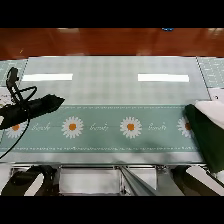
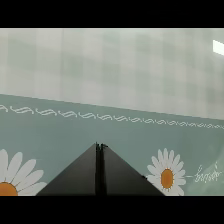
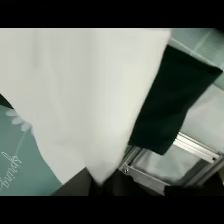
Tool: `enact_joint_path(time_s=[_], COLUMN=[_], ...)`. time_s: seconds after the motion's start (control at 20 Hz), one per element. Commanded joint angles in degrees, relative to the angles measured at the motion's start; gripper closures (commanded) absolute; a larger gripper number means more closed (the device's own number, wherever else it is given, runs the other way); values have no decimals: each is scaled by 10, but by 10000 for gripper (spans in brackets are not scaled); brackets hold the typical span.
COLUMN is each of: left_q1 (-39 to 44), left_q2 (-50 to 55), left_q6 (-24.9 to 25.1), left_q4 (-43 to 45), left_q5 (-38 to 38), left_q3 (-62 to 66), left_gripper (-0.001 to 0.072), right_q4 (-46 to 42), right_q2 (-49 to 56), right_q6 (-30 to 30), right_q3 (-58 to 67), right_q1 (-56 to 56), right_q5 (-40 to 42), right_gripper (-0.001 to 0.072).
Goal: Fold the shirts.
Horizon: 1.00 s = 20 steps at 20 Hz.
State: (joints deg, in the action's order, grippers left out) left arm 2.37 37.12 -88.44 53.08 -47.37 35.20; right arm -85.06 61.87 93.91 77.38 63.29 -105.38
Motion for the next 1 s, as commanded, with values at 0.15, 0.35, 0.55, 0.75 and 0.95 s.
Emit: enact_joint_path(time_s=[0.15, 0.35, 0.55, 0.75, 0.95], left_q1=[-31, -89, -46, 72, 93], left_q2=[27, 127, 265, 408, 492], left_q6=[40, 69, 89, 88, -7], left_q4=[0, -10, -38, 46, 162], left_q5=[42, 32, -14, -94, -207], left_q3=[25, 168, 370, 499, 501], left_gripper=[691, 691, 692, 692, 691], right_q4=[-47, 146, 364, 139, -137], right_q2=[-39, -8, 28, 109, 219], right_q6=[17, 33, -41, -63, 22], right_q3=[-131, -21, 42, 52, 52], right_q1=[17, 12, -214, -596, -745], right_q5=[10, 85, 302, 383, 323], right_gripper=[300, 591, 688, 688, 689])
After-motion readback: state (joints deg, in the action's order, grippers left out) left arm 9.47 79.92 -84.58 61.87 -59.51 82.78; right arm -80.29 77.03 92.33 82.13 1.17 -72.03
